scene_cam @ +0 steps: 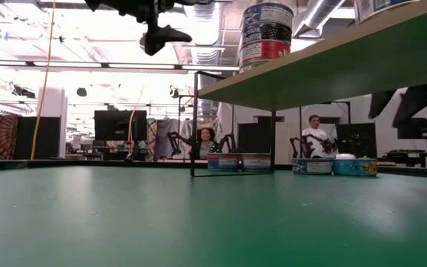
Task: Stack canned seafood by type on shelf
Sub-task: Stack the light blue tuna can on top of the blue tuna can on the shelf
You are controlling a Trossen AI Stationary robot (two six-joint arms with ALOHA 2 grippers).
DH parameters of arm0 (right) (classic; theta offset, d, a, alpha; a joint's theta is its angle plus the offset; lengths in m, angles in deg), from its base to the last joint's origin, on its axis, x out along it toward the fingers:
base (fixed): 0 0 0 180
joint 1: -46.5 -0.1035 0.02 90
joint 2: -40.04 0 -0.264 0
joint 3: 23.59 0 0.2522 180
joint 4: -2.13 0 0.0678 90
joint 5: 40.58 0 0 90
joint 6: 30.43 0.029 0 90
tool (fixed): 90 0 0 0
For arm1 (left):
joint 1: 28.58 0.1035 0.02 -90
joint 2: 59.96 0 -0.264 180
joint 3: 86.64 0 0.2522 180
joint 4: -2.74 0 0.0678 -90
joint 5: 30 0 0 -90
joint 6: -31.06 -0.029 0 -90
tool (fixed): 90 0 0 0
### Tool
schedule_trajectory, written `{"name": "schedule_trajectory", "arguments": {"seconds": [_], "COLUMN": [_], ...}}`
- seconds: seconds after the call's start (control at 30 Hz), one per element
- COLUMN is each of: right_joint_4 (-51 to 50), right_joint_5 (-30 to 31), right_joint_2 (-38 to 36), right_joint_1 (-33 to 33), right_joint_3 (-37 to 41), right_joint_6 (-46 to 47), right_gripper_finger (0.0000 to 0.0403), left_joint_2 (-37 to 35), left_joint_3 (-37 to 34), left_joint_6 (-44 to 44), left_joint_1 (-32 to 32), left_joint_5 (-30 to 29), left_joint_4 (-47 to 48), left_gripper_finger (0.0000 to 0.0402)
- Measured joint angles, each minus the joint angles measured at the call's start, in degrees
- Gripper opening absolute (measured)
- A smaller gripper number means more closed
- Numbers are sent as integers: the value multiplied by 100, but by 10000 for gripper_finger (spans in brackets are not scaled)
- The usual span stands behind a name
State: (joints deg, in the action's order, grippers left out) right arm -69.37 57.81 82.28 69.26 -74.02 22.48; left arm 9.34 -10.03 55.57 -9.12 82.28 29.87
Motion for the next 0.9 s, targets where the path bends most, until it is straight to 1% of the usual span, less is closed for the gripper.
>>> {"name": "schedule_trajectory", "arguments": {"seconds": [0.13, 0.27, 0.43, 0.57, 0.7, 0.8, 0.9], "right_joint_4": [530, 965, 1338, 1514, 1809, 1937, 1911], "right_joint_5": [-173, -577, -841, -959, -1256, -1326, -1326], "right_joint_2": [393, 727, 1124, 1619, 2186, 2486, 2629], "right_joint_1": [891, 1767, 2507, 2882, 3057, 3152, 3256], "right_joint_3": [128, 173, 173, 173, 173, 173, 173], "right_joint_6": [-695, -1232, -1985, -2366, -2637, -2746, -2900], "right_gripper_finger": [282, 281, 274, 258, 235, 210, 177], "left_joint_2": [0, 0, 0, 0, 0, 1, 0], "left_joint_3": [0, 0, 0, 0, 0, 0, 0], "left_joint_6": [125, 231, 244, 227, 214, 217, 263], "left_joint_1": [135, 260, 312, 313, 313, 313, 313], "left_joint_5": [-130, -84, -33, -36, -49, -49, -19], "left_joint_4": [-150, -120, -118, -118, -118, -118, -84], "left_gripper_finger": [302, 302, 302, 302, 302, 302, 302]}}
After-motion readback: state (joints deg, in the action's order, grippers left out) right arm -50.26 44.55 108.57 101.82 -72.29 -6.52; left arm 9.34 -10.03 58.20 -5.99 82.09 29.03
